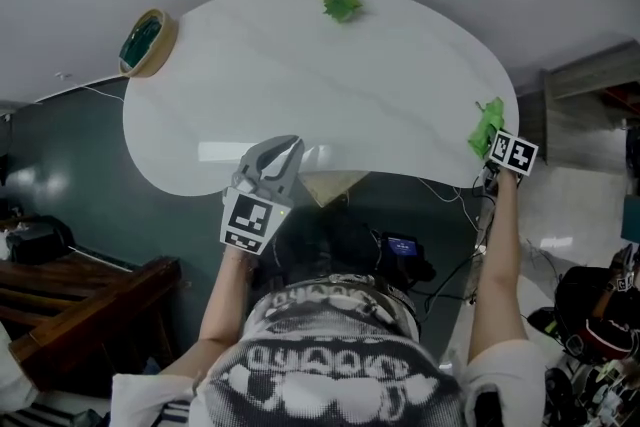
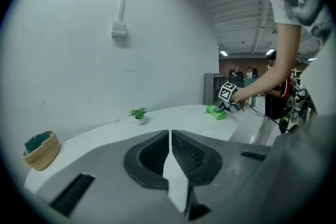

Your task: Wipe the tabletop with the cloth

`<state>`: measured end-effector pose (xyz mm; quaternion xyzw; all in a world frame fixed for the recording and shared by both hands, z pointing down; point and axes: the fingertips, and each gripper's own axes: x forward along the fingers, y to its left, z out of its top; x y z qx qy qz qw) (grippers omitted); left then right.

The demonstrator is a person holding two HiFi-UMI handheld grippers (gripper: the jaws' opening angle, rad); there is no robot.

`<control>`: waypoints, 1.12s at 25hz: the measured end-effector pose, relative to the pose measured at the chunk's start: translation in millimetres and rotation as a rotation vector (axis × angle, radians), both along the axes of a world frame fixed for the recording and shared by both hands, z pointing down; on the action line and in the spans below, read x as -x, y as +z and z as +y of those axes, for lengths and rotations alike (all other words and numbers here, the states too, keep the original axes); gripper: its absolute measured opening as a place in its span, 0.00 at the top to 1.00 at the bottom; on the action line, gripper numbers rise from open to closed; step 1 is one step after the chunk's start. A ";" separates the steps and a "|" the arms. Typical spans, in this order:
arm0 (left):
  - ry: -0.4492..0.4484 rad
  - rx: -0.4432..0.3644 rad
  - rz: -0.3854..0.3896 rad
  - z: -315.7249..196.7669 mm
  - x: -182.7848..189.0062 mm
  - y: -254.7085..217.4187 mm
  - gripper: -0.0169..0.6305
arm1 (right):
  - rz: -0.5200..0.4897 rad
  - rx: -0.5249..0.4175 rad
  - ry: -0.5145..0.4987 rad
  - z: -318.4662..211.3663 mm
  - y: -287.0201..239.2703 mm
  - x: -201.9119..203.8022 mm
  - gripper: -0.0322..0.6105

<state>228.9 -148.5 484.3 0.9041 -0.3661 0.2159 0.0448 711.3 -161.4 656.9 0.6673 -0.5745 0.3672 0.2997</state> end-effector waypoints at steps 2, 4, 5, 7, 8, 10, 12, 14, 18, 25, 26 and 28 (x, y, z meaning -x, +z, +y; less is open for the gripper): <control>-0.008 -0.003 0.002 3.0 6.6 0.4 0.95 | -0.003 -0.022 -0.021 -6.5 -5.2 13.3 0.84; -0.028 -0.007 0.005 4.9 16.9 1.8 0.95 | -0.015 -0.049 -0.057 -18.3 -9.9 34.1 0.84; -0.041 -0.008 0.007 6.4 23.9 2.1 0.95 | -0.020 -0.063 -0.078 -24.5 -13.1 47.3 0.84; -0.067 -0.008 0.013 12.8 42.1 0.9 0.95 | -0.031 -0.087 -0.118 -33.2 -22.1 79.3 0.84; -0.078 -0.007 0.016 17.2 53.1 -0.3 0.95 | -0.038 -0.098 -0.138 -35.9 -27.2 98.2 0.84; -0.096 -0.004 0.017 26.0 78.5 -1.3 0.95 | -0.059 -0.118 -0.186 -41.2 -36.4 141.8 0.84; -0.116 0.000 0.010 33.1 108.2 0.7 0.95 | -0.088 -0.143 -0.237 -48.3 -44.3 191.9 0.84; -0.141 0.002 0.003 40.0 142.4 2.3 0.95 | -0.128 -0.169 -0.275 -53.3 -51.5 246.5 0.84; -0.200 0.003 0.000 58.2 216.2 -0.3 0.95 | -0.205 -0.204 -0.361 -54.4 -63.2 368.4 0.84; -0.284 0.021 -0.026 103.7 334.3 8.5 0.95 | -0.341 -0.218 -0.571 -38.7 -68.7 598.4 0.84; -0.296 0.022 -0.030 109.9 349.0 9.5 0.95 | -0.357 -0.214 -0.598 -34.6 -68.1 628.1 0.84; -0.324 0.026 -0.036 121.0 376.0 12.3 0.95 | -0.386 -0.203 -0.655 -25.6 -65.9 684.9 0.84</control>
